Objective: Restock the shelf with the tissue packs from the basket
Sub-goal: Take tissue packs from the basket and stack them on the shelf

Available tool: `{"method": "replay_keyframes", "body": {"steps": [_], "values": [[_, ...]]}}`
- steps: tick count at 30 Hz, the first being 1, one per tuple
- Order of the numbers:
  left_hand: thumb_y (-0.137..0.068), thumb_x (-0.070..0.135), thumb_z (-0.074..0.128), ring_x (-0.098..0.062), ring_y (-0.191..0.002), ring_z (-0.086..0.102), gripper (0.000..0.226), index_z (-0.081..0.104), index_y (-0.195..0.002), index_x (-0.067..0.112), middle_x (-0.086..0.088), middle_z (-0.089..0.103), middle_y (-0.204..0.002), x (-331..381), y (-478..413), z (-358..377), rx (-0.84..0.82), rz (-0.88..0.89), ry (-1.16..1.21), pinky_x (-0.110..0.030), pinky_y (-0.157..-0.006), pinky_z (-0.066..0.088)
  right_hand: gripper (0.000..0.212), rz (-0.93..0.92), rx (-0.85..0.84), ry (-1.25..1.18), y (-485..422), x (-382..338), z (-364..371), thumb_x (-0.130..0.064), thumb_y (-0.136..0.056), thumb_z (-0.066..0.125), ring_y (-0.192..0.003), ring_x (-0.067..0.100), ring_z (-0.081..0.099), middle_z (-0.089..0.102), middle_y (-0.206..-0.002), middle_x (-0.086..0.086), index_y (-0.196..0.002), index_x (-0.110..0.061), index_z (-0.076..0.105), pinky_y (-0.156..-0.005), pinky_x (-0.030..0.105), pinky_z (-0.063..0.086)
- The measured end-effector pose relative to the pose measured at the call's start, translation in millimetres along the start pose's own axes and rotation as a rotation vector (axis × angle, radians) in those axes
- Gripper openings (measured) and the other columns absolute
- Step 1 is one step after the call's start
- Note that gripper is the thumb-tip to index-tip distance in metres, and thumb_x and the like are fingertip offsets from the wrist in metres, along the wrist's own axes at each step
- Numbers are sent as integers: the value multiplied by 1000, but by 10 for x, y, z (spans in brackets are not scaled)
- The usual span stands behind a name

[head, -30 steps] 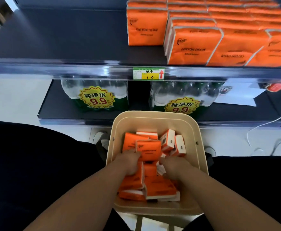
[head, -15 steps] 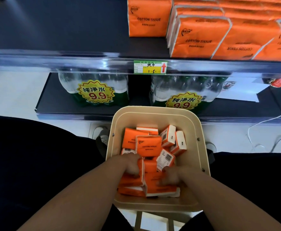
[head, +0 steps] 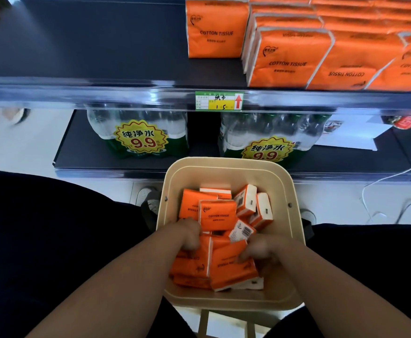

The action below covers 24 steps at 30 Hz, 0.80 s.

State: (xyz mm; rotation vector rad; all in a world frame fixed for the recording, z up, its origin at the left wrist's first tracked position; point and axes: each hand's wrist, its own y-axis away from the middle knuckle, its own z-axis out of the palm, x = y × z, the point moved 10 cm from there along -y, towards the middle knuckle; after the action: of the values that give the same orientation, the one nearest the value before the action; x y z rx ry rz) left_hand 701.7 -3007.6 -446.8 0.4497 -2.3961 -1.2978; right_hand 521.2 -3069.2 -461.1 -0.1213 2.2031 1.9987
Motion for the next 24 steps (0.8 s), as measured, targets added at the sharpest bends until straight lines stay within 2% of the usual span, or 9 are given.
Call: {"method": "replay_keyframes", "body": {"steps": [3, 6, 10, 14, 18, 24], "values": [[-77, 21, 77, -27, -119, 53, 66, 49, -137, 19, -8, 50, -137, 4, 13, 31, -43, 15, 25, -38, -98, 48, 53, -49, 8, -64, 118, -133, -24, -14, -85, 69, -112, 29, 60, 59, -125, 6, -131, -23, 44, -89, 47, 54], [-78, 21, 78, -28, -121, 51, 65, 46, -135, 19, -9, 47, -139, 9, 31, 17, -77, 39, 67, -39, -99, 47, 40, -103, 5, -18, 295, -269, -97, -12, -87, 67, -113, 29, 58, 58, -122, 5, -118, -25, 45, -90, 45, 54], [-79, 24, 78, -29, -125, 48, 67, 44, -137, 20, -8, 44, -142, -20, 45, -20, -94, 45, 55, -38, -99, 45, 56, -150, 57, 90, 390, -344, -258, -13, -84, 71, -109, 28, 59, 54, -125, 6, -129, -21, 39, -85, 44, 58], [-83, 30, 74, -28, -128, 47, 70, 41, -144, 22, -7, 44, -145, -31, 50, -47, -93, 47, 74, -41, -106, 42, 71, -169, 113, 133, 431, -310, -388, -12, -78, 74, -113, 29, 55, 47, -132, 4, -133, -30, 34, -84, 42, 57], [-84, 30, 73, -28, -124, 51, 65, 46, -141, 18, -6, 49, -142, 16, 101, -189, -53, 94, 115, -37, -103, 44, 62, -194, 136, 170, 493, -331, -479, -14, -78, 74, -119, 28, 52, 52, -132, 1, -130, -29, 45, -96, 49, 50], [-84, 30, 72, -26, -123, 51, 65, 43, -142, 25, -5, 49, -141, 42, 165, -477, 86, 128, 227, -40, -104, 43, 61, -242, 278, 253, 793, -474, -754, -17, -83, 72, -118, 27, 51, 50, -133, 4, -135, -23, 40, -97, 43, 50]]}}
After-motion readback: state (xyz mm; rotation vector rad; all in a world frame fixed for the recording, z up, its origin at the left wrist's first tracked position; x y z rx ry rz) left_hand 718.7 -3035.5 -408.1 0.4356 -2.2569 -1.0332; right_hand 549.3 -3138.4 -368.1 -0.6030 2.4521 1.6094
